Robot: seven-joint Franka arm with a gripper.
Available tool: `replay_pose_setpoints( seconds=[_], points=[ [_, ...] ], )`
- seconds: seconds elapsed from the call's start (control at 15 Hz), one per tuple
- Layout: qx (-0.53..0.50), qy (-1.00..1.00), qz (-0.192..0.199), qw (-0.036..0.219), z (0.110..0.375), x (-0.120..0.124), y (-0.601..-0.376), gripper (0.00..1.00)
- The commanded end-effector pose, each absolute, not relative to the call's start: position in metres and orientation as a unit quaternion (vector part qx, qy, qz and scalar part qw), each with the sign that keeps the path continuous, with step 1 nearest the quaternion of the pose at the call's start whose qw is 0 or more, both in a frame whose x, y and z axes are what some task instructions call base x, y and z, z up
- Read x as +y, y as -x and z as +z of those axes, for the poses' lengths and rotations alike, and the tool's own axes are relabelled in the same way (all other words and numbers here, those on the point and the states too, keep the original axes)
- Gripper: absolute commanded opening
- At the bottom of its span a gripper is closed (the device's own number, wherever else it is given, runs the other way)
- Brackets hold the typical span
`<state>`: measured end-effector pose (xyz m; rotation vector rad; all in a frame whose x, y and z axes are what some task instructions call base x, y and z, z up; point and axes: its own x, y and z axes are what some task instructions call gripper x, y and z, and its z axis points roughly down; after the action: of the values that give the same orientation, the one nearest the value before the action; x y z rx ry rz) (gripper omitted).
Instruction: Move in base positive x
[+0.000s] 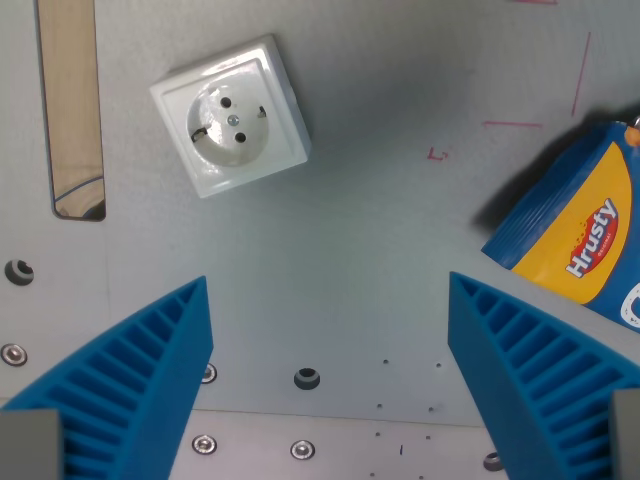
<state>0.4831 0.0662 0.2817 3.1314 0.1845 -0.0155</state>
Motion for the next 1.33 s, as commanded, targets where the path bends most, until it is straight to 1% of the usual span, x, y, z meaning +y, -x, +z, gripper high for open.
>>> replay_pose_setpoints(
  seconds=[0.07, 1.33],
  points=[
    [0.059, -0.998, -0.003, 0.002, 0.283, 0.066, -0.488, 1.00],
    [0.059, -0.998, -0.003, 0.002, 0.280, 0.056, -0.585, 1.00]
  ],
)
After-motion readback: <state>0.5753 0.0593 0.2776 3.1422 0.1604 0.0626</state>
